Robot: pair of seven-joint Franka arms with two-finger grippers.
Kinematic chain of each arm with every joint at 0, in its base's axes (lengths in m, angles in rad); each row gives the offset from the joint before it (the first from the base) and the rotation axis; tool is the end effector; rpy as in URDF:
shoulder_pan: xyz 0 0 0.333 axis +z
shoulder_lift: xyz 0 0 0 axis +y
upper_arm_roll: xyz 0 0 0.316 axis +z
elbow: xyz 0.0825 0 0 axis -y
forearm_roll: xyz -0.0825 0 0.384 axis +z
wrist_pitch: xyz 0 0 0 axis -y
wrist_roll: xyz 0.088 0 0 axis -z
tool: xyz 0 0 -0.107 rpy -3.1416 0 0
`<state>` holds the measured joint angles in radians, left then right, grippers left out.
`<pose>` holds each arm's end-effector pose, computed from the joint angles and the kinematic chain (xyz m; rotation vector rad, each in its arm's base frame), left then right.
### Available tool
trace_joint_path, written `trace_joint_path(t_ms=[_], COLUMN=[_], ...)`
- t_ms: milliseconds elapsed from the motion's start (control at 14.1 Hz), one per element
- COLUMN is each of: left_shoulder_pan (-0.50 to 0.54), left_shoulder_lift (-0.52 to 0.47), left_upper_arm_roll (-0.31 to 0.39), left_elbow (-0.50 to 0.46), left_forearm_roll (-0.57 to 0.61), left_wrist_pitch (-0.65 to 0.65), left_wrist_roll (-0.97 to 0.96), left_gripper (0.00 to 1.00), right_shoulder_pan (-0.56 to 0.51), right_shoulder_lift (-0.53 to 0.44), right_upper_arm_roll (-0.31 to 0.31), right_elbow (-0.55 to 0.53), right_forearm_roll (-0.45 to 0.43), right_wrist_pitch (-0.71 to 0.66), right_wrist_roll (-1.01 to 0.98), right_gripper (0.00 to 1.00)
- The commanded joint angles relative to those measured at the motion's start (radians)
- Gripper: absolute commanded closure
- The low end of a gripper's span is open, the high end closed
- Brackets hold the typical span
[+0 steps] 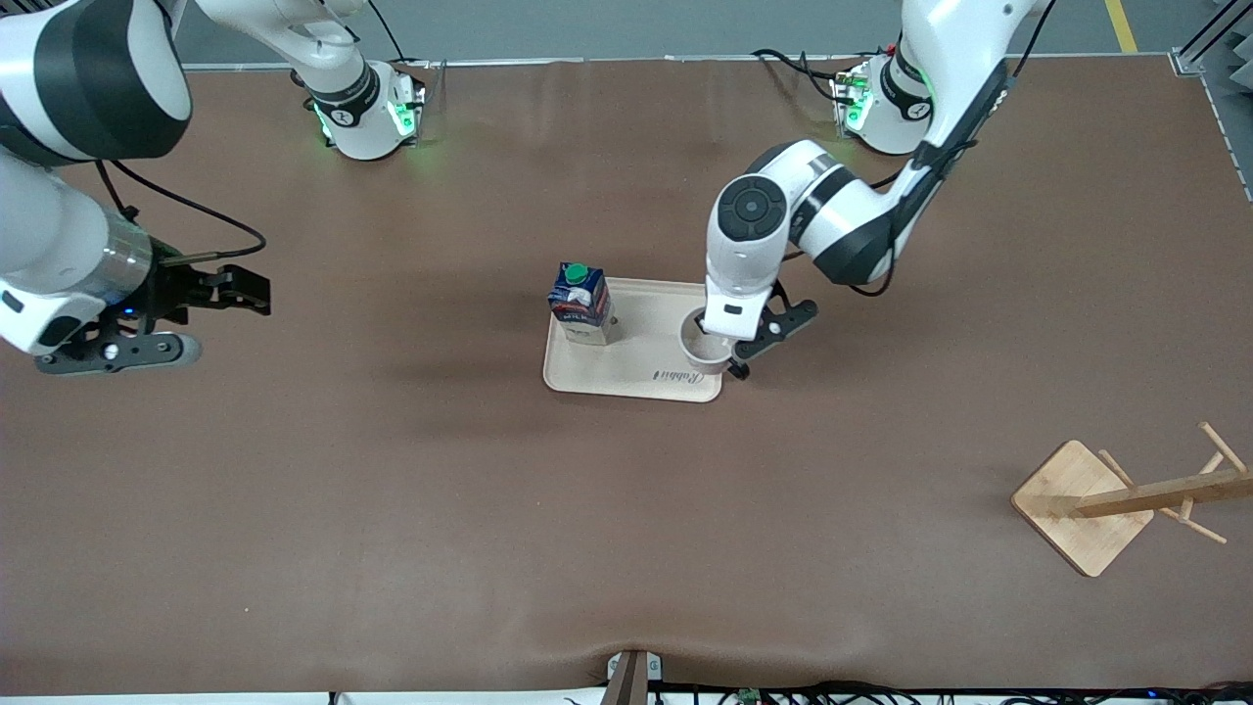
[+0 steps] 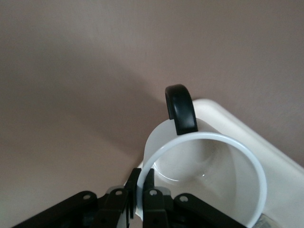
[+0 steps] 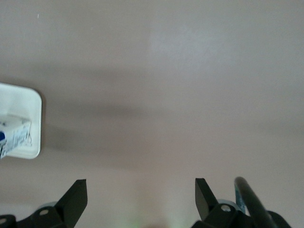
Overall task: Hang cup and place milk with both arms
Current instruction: 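Carry the mug toward the stand while the right gripper reaches the milk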
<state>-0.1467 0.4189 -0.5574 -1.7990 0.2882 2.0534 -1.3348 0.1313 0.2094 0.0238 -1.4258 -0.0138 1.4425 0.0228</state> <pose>0.5072 -0.3761 0.3371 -2.9496 -0.7734 0.0331 0.5940 0.0898 0.5607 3.0948 0.2043 -0.2973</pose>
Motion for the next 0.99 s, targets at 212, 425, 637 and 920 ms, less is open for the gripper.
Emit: trace_joint_path(t_ms=[212,425,637,920], left_shoulder_pan=[0.162,0.254,0.344,0.439], left_shoulder_lift=[-0.061,-0.066,-0.066,-0.078], left_upper_arm_roll=[-0.007,-0.007,-0.006,-0.007], left_elbow=[0.191,0.234,0.256,0.277], left_forearm_roll=[0.006,0.014,0.019,0.04], left_wrist_pitch=[-0.162,-0.168,-0.168,-0.16], left_wrist_roll=[0.404,0.61,0.834,1.06], left_gripper=[1.0,1.0,1.0,1.0], right_shoulder_pan=[0.094,0.146,0.246,0.381], right_shoulder_lift=[0.07,0.074,0.079,0.088], right_upper_arm_roll=[-0.004,-0.005,-0.007,-0.005], right_elbow=[-0.028,-0.071,-0.132,-0.183], right_forearm_roll=[0.038,0.193,0.218,0.216], right_wrist_pitch=[-0.05,0.017,0.111,0.245], right_wrist_roll=[0.137,0.26,0.385,0.617], right_gripper=[0.0,0.0,0.0,0.0])
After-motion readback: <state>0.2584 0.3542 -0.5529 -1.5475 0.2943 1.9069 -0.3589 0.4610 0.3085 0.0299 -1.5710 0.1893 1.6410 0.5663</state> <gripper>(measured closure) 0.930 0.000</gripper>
